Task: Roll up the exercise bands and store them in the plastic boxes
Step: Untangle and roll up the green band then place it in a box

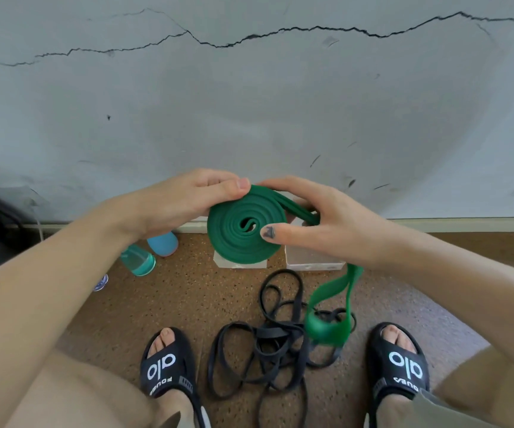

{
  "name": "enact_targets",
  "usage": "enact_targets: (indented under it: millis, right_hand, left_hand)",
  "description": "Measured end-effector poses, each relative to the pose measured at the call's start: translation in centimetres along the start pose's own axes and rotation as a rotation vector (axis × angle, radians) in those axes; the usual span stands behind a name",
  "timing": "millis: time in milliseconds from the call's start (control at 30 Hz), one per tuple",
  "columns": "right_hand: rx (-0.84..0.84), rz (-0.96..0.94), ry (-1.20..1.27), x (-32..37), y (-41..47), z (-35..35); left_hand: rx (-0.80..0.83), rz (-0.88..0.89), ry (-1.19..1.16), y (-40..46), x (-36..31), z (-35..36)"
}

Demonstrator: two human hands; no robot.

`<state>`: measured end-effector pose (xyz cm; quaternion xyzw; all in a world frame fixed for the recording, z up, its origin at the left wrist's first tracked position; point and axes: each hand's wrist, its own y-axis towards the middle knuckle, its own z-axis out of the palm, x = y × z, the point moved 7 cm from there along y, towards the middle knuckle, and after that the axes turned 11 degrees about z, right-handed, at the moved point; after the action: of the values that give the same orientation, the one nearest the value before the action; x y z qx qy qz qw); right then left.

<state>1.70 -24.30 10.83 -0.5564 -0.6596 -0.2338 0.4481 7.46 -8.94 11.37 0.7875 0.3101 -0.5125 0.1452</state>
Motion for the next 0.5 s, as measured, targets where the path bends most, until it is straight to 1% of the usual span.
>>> enact_targets:
  millis: [67,133,200,267,300,367,467,500]
  right_hand:
    - [0.060,0.006,0.150,-0.2,0.0,0.5]
    - [0.127,0.028,0.234,-0.1,-0.1,0.8]
    - [0.207,0.063,0.240,-0.1,-0.1,1.2]
    - [0.287,0.092,0.226,-0.4,0.0,1.8]
    - [0.293,0.094,0.213,-0.3,0.1,1.9]
    - [0.215,0.063,0.114,-0.3,0.1,1.5]
    - [0.029,-0.024,-0.235,-0.1,-0.1,-0.6]
    - [-0.002,-0.029,-0.299,-0.1,-0.2,-1.3]
  left_hand:
    - [0.033,-0.024,-0.024,0.0,0.1,0.3]
    - [0.106,-0.028,-0.005,-0.1,0.3,0.8]
    - [0.180,-0.072,0.050,-0.2,0.5,1.5]
    - [0.205,-0.098,0.057,0.1,0.7,2.2]
    - [0.199,-0.095,0.054,0.2,0.5,2.3]
    - [0.153,-0.073,0.034,0.3,0.4,2.0]
    - [0.040,-0.015,0.075,0.0,0.4,0.1]
    - [0.000,-0.002,0.090,-0.3,0.4,-0.8]
